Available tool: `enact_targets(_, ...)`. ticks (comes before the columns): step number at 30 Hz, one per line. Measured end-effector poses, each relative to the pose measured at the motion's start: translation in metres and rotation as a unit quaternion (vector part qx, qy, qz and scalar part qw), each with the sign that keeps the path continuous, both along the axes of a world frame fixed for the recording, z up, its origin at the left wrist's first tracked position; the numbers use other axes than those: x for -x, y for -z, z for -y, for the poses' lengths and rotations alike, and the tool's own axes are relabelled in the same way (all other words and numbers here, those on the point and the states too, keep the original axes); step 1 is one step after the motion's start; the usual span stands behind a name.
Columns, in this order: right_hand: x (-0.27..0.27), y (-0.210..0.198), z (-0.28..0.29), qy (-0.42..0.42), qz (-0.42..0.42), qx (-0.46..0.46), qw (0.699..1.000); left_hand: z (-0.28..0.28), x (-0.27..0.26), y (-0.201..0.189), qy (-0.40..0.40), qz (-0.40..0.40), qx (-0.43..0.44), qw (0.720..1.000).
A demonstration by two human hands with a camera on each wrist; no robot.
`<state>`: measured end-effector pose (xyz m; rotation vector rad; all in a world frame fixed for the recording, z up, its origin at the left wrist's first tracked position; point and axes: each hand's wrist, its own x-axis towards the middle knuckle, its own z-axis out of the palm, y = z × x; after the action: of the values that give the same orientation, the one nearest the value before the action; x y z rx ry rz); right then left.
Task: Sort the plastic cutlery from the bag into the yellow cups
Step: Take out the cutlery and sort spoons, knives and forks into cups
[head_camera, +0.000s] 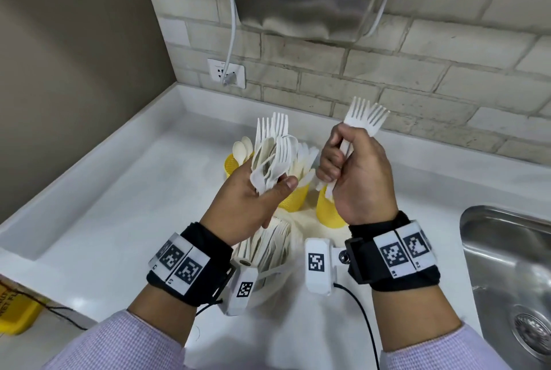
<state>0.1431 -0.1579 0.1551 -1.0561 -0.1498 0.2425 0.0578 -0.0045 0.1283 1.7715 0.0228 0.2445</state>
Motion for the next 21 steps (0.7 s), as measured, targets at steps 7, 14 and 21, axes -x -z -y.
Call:
enact_targets(7,0.022,-0.006,0.0,-0.067,0.09,0.101,0.989,0.013,0.019,-0.014,0.057,0.006,-0.012,0.998)
enact_targets(14,0.042,-0.008,-0.009,-0.028,0.143,0.112,0.983,0.006,0.037,-0.011,0.067,0.022,-0.018,0.997)
enact_targets(21,0.052,-0.012,-0.03,-0.043,0.142,0.118,0.982,-0.019,0.047,-0.01,0.063,0.018,-0.057,0.996)
